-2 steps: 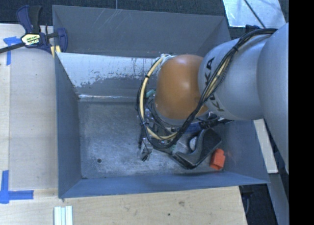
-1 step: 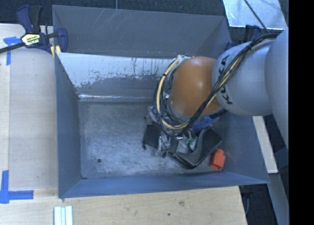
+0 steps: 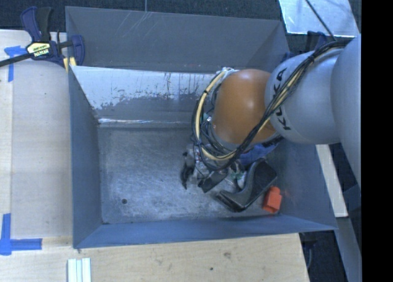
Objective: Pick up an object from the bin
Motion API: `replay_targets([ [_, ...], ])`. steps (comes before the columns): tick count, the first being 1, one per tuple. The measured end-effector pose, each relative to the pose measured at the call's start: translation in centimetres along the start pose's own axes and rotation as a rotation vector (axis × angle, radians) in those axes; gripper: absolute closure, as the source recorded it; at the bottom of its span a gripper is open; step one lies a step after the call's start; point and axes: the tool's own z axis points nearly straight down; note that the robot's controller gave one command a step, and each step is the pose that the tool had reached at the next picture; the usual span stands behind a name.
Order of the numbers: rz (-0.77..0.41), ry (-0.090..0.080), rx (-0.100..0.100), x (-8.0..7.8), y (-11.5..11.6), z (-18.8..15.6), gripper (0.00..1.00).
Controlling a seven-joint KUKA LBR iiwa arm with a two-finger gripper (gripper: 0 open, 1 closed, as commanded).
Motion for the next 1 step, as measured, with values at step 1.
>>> replay_targets([
  [1, -0.026, -0.005, -0.001, -0.66, 1.88, -10.82, 1.00],
])
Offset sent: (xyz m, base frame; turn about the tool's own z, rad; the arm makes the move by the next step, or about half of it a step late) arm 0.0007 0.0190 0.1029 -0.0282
